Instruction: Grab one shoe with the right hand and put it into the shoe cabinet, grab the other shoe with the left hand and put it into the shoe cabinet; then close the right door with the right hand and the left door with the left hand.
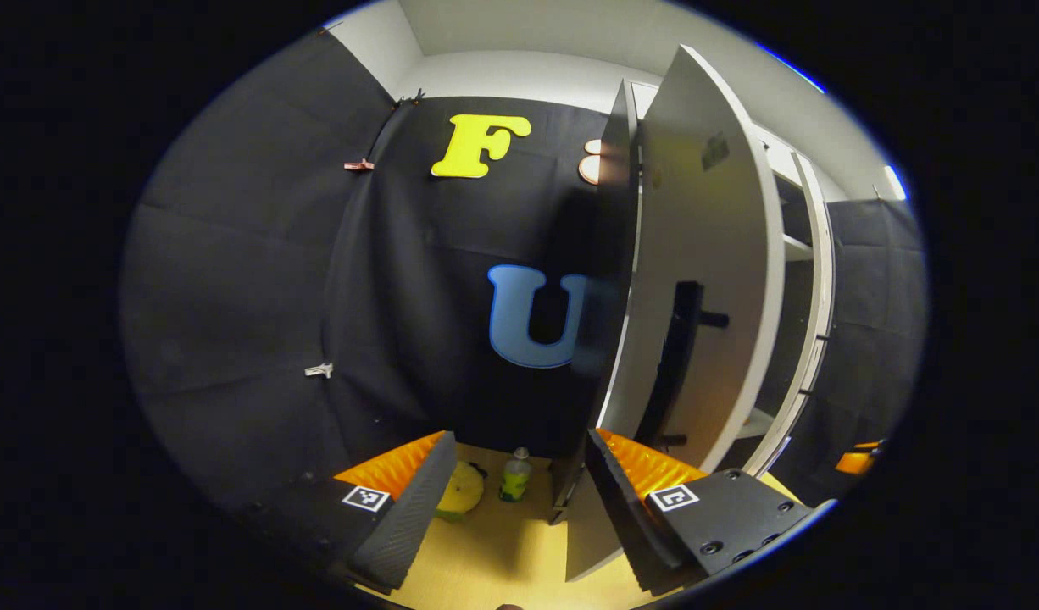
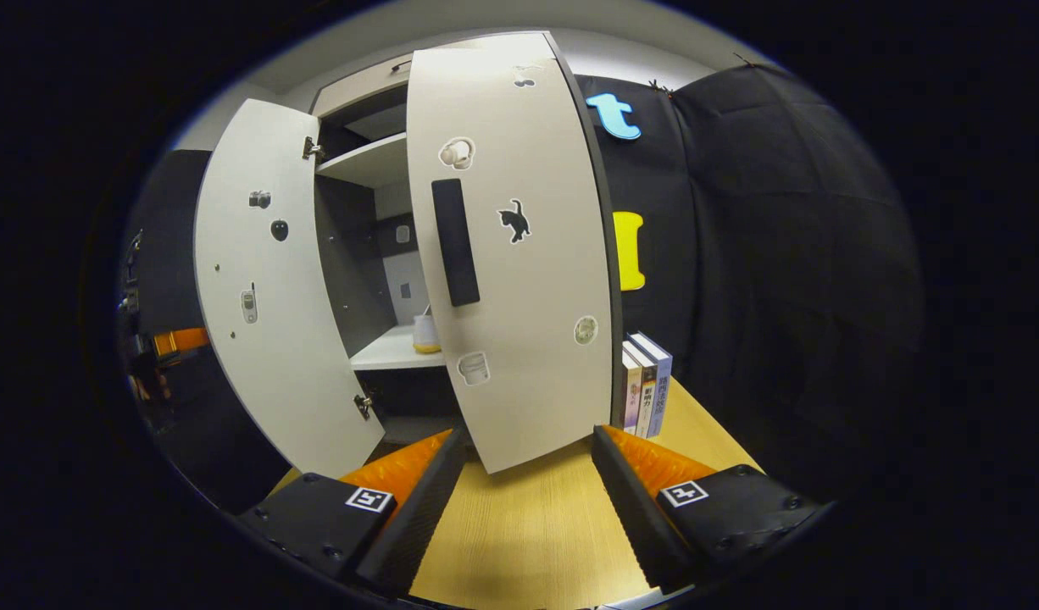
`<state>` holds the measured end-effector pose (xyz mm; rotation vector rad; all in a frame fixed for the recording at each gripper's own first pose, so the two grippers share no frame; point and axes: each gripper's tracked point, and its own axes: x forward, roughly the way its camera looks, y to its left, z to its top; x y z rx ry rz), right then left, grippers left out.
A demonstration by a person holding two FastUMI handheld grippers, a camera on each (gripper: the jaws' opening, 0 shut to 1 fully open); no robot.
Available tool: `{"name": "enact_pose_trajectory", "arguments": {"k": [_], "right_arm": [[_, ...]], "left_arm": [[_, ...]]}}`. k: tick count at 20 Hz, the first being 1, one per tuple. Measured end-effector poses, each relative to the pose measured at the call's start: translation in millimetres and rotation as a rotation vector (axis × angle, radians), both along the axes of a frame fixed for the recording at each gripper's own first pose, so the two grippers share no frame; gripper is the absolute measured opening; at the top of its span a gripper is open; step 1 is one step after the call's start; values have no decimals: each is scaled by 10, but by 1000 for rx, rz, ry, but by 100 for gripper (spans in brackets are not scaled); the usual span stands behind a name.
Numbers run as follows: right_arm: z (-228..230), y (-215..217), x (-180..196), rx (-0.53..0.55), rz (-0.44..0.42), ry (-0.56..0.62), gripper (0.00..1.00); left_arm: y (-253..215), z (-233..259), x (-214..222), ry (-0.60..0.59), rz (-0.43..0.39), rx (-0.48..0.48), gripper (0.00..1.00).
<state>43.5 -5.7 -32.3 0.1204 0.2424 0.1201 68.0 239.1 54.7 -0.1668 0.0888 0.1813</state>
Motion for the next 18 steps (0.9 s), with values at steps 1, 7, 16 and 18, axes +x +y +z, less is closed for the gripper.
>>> {"name": "enact_pose_trajectory", "arguments": {"k": [1,7,16,18], "right_arm": [[-60,-25,-70,4,-15,10,99],[-313,-168,-371,42,-98,67,99],[-262,-309,-357,47,-154,37,99],[-290,-294,-342,47,-146,38,99]], "left_arm": [[21,58,85,-8,-17,-2,95],[-46,331,448,-49,-118,-23,95],[-171,416,529,-30,-175,-26,95],[-231,432,490,-26,-155,-5,95]]}}
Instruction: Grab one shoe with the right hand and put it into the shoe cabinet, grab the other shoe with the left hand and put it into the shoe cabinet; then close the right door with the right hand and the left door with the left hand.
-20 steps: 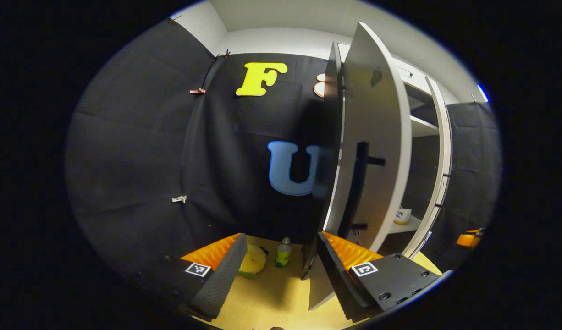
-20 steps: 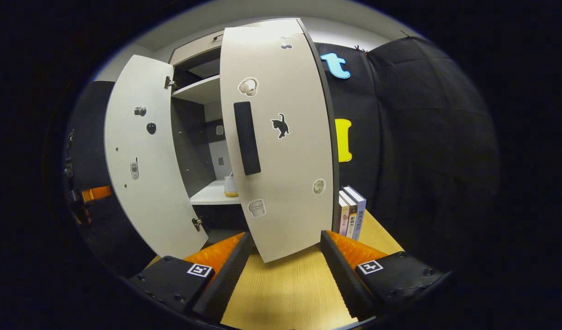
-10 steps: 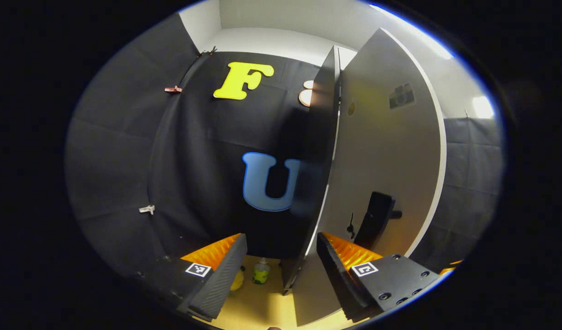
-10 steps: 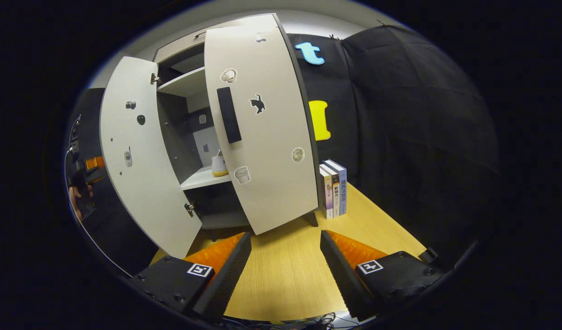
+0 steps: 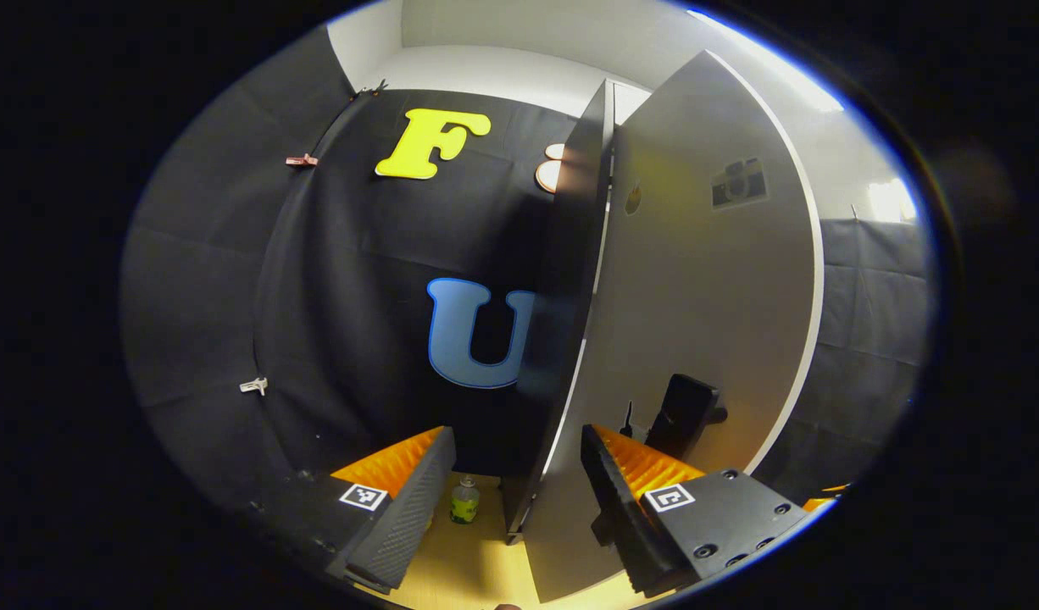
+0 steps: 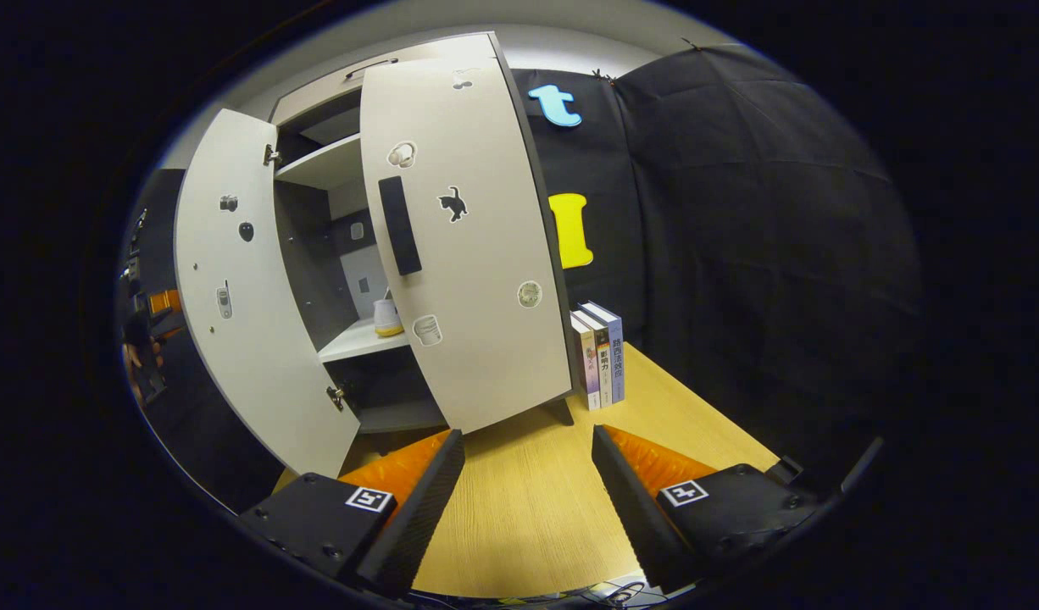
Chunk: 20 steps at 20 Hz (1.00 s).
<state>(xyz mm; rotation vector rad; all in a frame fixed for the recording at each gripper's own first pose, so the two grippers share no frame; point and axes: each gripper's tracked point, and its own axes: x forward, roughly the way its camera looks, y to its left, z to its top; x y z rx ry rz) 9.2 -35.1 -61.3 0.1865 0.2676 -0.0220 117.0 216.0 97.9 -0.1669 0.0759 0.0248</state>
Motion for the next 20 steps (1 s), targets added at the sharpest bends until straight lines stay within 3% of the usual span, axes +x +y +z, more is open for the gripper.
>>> {"name": "enact_pose_trajectory", "arguments": {"k": [3,8,20], "right_arm": [[-69,72,4,6,23,11,99],[-96,92,10,11,33,3,99],[133,-186,199,-7,42,-40,99]], "left_arm": [[-226,15,41,13,-21,60,95],[-517,81,23,6,51,170,89],[-1638,24,344,2,-32,100,94]]}}
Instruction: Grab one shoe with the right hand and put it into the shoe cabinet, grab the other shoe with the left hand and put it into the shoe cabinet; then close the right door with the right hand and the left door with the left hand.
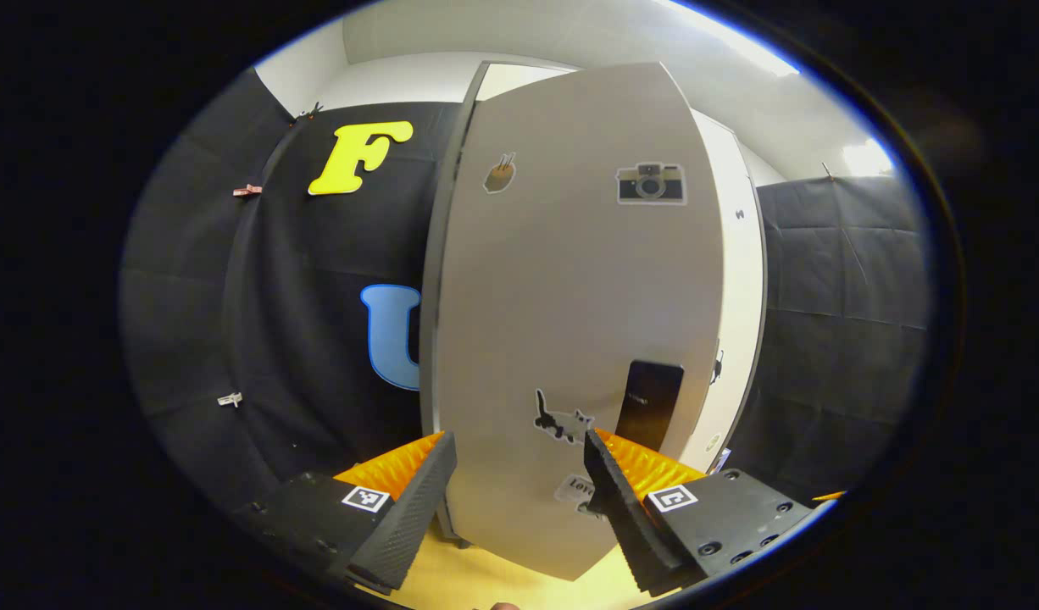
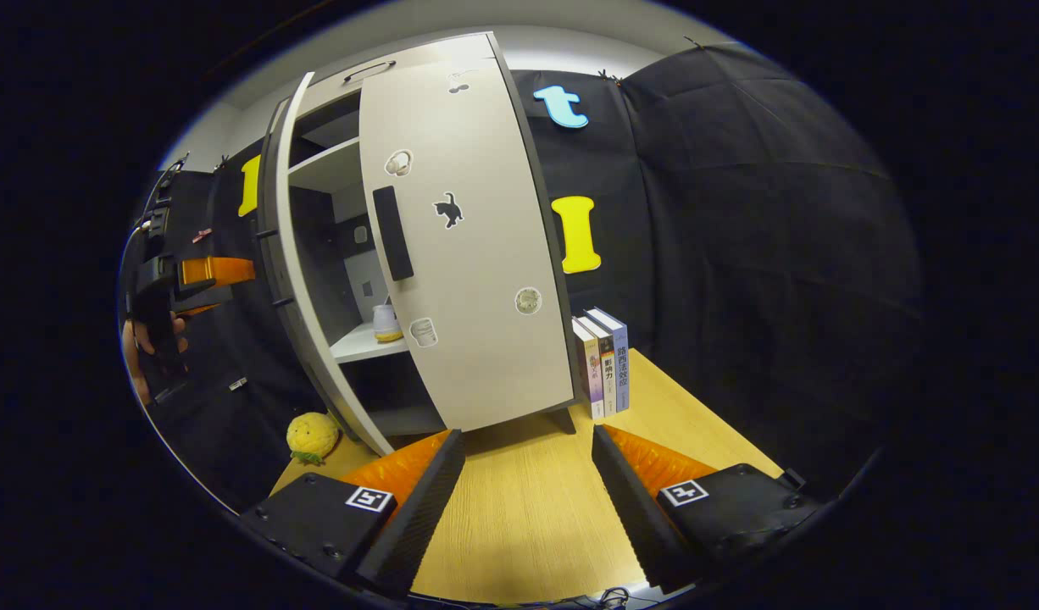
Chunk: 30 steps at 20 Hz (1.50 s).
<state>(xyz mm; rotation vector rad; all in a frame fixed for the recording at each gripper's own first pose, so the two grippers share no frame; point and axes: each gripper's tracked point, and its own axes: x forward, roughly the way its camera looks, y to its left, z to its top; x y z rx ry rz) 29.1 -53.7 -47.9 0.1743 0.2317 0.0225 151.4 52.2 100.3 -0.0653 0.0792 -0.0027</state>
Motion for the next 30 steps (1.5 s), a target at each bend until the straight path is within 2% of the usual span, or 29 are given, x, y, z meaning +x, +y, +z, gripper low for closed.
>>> {"name": "enact_pose_trajectory", "arguments": {"k": [3,10,16,21,25,30], "right_arm": [[93,-96,170,0,33,-19,98],[441,-268,533,-15,141,-122,98],[483,-342,673,-21,221,-149,98],[585,-389,488,-45,163,-178,98],[567,-296,206,-38,107,-179,98],[499,-169,-63,-96,80,-181,98]], "left_arm": [[-97,-33,-174,-11,49,36,95],[-437,-224,-851,-42,153,41,95],[-660,-551,-1332,-32,243,-21,95],[-618,-715,-1565,-25,278,-9,95],[-577,-778,-1578,-23,243,-26,95],[-454,-898,-1577,2,192,6,95]]}}
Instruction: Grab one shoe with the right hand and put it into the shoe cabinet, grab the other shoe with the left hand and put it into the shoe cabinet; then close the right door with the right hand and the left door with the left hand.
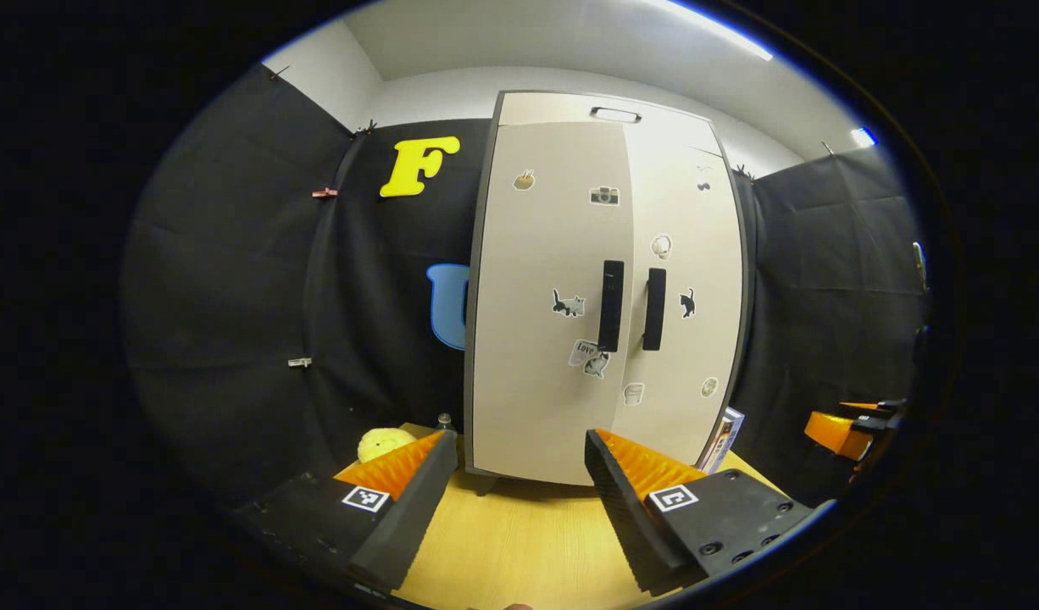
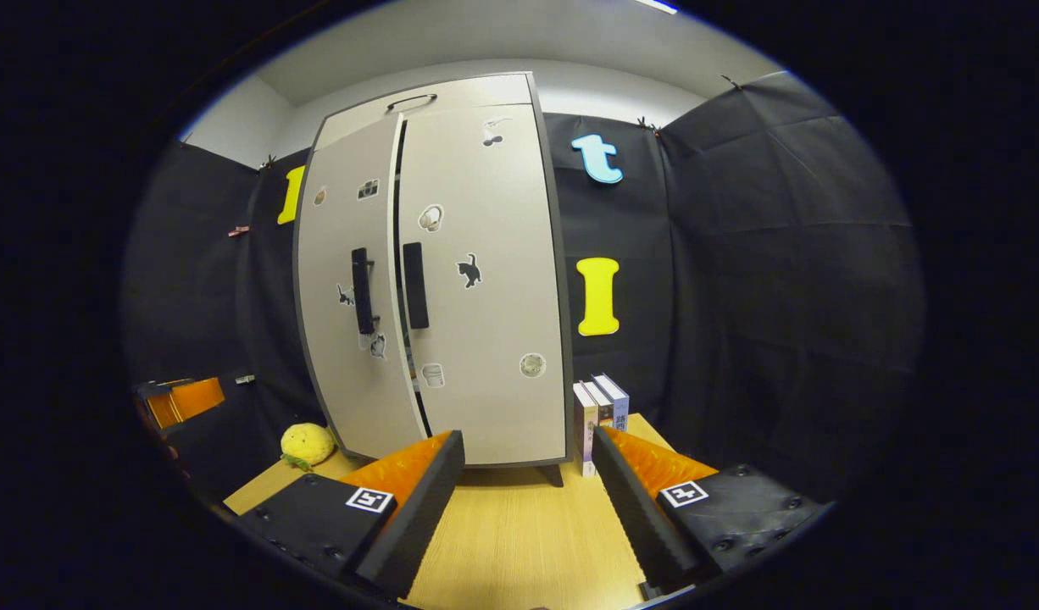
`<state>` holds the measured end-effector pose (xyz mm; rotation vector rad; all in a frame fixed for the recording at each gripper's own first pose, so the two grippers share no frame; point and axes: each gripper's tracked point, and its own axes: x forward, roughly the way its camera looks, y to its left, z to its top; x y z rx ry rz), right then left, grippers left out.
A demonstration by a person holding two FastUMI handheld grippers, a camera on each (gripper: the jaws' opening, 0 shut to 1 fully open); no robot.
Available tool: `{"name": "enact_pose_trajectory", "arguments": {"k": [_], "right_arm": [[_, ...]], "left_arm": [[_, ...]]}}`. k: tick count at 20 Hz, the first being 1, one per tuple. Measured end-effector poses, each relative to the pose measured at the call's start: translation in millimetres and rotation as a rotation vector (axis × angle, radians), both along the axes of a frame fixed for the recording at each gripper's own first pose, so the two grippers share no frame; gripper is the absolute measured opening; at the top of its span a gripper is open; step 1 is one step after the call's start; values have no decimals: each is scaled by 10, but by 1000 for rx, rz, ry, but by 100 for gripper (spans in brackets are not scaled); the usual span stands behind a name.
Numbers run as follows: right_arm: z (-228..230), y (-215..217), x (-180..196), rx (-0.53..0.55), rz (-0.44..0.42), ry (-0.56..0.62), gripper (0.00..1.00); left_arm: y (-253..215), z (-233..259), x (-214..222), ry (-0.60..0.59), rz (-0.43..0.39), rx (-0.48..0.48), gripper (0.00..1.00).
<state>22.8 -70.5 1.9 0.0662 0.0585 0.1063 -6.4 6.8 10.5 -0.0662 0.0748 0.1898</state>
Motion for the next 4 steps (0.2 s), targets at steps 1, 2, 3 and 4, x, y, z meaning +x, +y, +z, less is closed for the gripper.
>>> {"name": "enact_pose_trajectory", "arguments": {"k": [1,2,3,4], "right_arm": [[26,12,-40,1,-6,-9,98],[50,21,-73,3,-12,-20,98],[65,20,-99,4,-20,-29,98],[82,21,-123,3,-26,-36,98]], "left_arm": [[35,-2,-20,0,-6,3,95],[66,-3,-50,0,-7,6,95],[107,11,-87,-5,-6,11,95],[134,19,-115,-12,-8,12,95]]}}
